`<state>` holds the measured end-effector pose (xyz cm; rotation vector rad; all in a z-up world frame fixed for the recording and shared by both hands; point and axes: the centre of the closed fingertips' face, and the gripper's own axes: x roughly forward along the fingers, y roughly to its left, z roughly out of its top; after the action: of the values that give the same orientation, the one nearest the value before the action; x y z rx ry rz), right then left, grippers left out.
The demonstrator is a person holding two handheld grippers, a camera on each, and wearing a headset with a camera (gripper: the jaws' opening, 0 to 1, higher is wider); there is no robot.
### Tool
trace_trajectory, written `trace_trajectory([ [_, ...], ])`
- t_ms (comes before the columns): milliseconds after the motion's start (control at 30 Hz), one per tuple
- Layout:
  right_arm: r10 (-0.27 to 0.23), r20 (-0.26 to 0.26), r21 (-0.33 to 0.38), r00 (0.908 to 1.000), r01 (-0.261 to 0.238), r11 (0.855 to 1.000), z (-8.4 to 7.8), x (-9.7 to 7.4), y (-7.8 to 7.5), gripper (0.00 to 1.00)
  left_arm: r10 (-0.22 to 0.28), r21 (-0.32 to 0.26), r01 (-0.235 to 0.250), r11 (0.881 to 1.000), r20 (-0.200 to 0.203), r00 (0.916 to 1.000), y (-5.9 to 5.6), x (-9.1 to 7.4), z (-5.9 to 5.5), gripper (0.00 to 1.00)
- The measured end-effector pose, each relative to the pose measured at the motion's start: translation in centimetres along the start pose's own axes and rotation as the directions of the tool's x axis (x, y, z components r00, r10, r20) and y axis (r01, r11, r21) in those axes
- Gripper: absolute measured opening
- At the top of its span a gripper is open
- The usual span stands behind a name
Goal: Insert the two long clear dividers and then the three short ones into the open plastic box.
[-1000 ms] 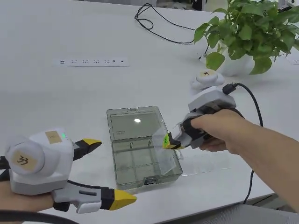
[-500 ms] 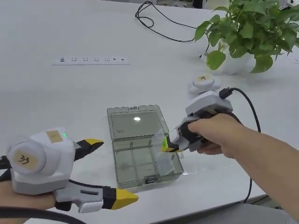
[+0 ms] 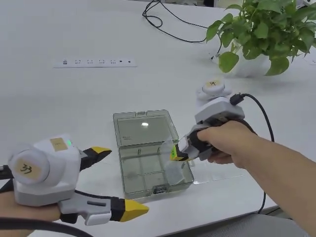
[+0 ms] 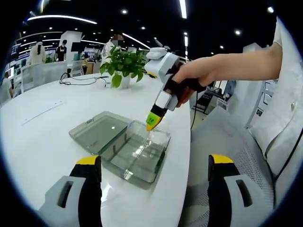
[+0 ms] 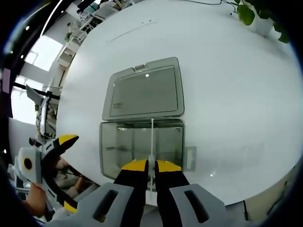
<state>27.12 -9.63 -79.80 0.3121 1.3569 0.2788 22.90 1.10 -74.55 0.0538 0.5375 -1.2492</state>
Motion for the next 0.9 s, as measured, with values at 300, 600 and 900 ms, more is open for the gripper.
trace_trajectory([
  [300, -0.011, -0.01, -0.03, 0.9999, 0.011, 0.999, 0.1, 0.1, 0.3, 0.07, -0.001, -0.001, 0.001, 1.0, -0.005, 1.0, 0.0, 0.0, -0.1, 0.95],
  [600, -0.009, -0.013, -0.076, 0.9999, 0.008, 0.997, 0.1, 0.7, 1.1, 0.08, 0.004, -0.003, -0.004, 1.0, -0.006, 1.0, 0.1, 0.0, -0.2, 0.95],
  [900, 0.002, -0.018, -0.108, 0.9998, -0.004, 0.994, -0.1, 1.7, 0.9, 0.09, 0.01, -0.003, -0.01, 1.0, -0.009, 0.9999, 0.2, -0.1, -0.2, 0.96],
])
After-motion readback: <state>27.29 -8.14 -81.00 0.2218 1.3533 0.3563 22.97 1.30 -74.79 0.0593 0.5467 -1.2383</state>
